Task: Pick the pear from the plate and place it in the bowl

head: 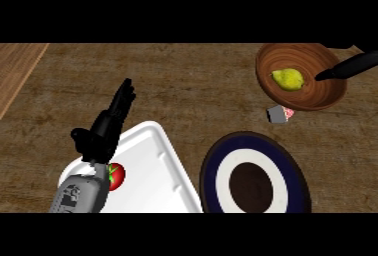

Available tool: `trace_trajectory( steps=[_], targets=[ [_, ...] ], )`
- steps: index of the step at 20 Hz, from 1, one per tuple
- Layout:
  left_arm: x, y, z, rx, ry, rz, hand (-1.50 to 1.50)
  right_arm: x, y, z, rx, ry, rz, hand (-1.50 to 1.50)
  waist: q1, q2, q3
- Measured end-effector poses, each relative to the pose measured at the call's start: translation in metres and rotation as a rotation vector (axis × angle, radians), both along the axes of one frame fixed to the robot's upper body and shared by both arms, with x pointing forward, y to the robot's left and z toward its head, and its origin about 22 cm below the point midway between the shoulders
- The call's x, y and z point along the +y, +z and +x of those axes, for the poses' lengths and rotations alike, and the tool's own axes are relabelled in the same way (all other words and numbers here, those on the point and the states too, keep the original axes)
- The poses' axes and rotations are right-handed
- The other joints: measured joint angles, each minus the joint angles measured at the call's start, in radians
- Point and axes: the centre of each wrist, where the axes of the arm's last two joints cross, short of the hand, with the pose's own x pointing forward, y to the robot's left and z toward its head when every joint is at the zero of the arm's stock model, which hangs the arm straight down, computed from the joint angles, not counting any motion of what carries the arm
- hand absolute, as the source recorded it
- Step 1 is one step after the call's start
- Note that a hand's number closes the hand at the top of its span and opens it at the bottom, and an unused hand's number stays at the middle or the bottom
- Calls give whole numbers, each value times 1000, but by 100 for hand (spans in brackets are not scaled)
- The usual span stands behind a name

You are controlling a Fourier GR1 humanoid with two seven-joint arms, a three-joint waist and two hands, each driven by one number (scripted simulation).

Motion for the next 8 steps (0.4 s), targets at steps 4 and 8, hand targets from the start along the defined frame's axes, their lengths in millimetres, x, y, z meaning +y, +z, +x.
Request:
trace_trajectory(
  steps=[4, 8],
  targets=[
    [1, -2, -1, 1, 0, 2, 0, -7, 1, -4, 36, -1, 10, -150, 3, 6, 2],
    [-3, -2, -1, 1, -4, -4, 0, -10, 3, -7, 52, 7, 11, -150, 3, 8, 3]
  ],
)
